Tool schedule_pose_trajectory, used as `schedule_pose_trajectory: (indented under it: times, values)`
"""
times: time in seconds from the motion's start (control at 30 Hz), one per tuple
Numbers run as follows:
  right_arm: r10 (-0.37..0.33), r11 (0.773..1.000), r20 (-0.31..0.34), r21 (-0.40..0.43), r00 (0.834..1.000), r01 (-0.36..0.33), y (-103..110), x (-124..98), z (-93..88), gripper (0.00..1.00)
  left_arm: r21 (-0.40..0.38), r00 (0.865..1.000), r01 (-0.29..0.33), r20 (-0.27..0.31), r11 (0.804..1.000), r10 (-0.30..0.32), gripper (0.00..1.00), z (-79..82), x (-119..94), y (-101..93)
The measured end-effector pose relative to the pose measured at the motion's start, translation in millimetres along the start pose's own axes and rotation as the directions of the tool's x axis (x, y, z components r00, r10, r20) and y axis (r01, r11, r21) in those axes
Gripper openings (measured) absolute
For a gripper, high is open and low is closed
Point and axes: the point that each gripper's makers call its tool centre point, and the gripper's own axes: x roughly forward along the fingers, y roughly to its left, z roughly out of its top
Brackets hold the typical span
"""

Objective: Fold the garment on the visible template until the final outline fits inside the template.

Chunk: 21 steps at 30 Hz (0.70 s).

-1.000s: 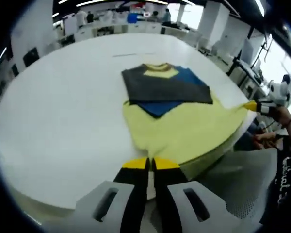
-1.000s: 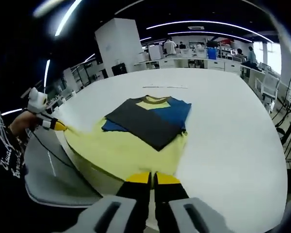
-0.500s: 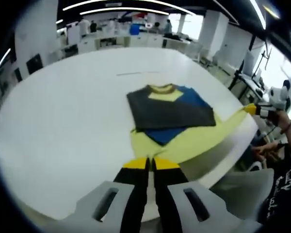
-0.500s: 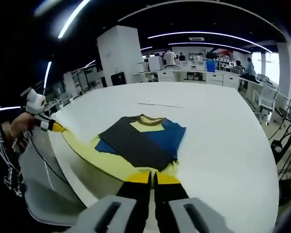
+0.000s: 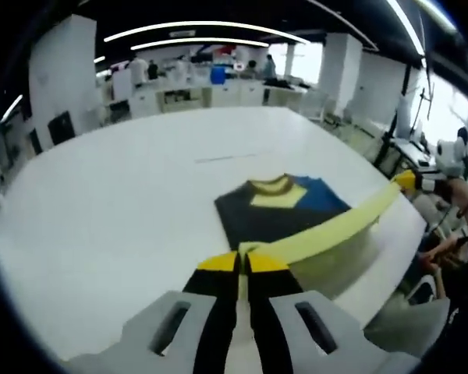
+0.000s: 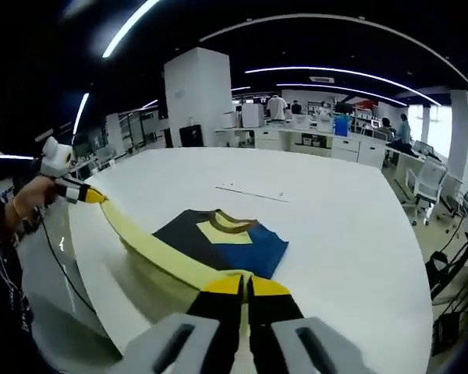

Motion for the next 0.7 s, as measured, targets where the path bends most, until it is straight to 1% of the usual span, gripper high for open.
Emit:
schedule_pose_trajectory:
  times: [0.03, 0.1, 0.2, 0.3, 0.4, 0.5, 0.53, 0.7]
  values:
    - [-0.001, 1.000, 0.004, -0.006, 1.000, 0.001, -1, 2, 2.3, 0.00, 0.005, 1.000, -0.003, 0.004, 1.000, 0.003, 0.00, 1.7, 1, 0.6]
    - [-0.007, 1.000, 0.013, -0.021, 1.000, 0.007, -6, 8, 8.1, 0.00, 0.007, 1.000, -0.014, 0.026, 1.000, 0.014, 0.00, 10.1, 7, 3.3]
    - [-0.016, 0.999, 0.016, -0.036, 1.000, 0.016, -11, 14, 12.8, 0.00, 0.004, 0.999, -0.020, 0.036, 1.000, 0.020, 0.00, 16.8, 15, 6.9]
    - [-0.025, 0.998, 0.034, -0.064, 0.999, 0.027, -17, 23, 20.9, 0.00, 0.001, 0.998, -0.024, 0.054, 1.000, 0.024, 0.00, 27.1, 25, 11.3]
    - [-0.042, 0.997, 0.036, -0.070, 0.998, 0.045, -26, 34, 25.6, 0.00, -0.001, 0.997, -0.028, 0.071, 1.000, 0.028, 0.00, 36.8, 35, 17.4]
    - [-0.058, 0.995, 0.042, -0.075, 0.997, 0.061, -33, 44, 30.4, 0.00, 0.012, 0.996, -0.036, 0.080, 0.999, 0.035, 0.00, 46.7, 48, 22.0]
    - [-0.065, 0.995, 0.045, -0.077, 0.997, 0.069, -35, 47, 31.9, 0.00, 0.017, 0.995, -0.042, 0.092, 0.999, 0.040, 0.00, 51.8, 52, 23.9]
    - [-0.098, 0.991, 0.073, -0.079, 0.992, 0.104, -49, 63, 42.4, 0.00, -0.001, 0.991, -0.063, 0.120, 0.998, 0.062, 0.00, 67.0, 71, 30.2]
